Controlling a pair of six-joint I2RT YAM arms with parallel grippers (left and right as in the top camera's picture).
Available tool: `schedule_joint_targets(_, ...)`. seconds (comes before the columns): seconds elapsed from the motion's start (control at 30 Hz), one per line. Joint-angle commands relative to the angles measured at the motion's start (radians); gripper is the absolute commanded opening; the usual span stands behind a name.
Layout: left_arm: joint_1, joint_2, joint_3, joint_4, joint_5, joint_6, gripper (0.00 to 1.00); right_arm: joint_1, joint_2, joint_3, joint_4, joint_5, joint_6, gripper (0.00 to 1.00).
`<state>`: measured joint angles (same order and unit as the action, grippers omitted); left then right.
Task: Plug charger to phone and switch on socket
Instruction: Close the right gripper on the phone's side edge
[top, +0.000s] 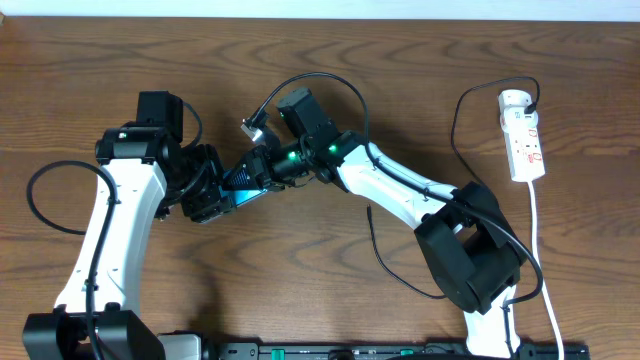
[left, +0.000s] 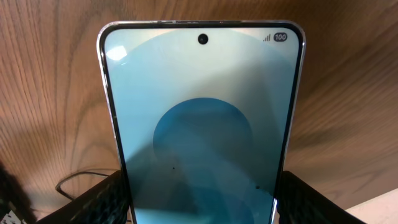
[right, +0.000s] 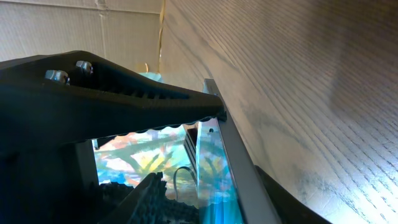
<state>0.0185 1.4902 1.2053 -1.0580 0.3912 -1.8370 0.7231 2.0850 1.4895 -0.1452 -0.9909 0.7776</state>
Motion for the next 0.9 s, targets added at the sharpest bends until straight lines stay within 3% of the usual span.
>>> schedule_joint_targets(0.0,-0.002,0.006,0.006,-0.003,0.016,-0.016,0.07,0.005,-0.005,0.016,-0.005,-0.011,-0.008,0.39)
schedule_joint_targets(0.87,-0.002,0.006,0.006,-0.002,-0.016,-0.004,0.07,0.005,-0.005,0.016,-0.016,-0.013,-0.008,0.23)
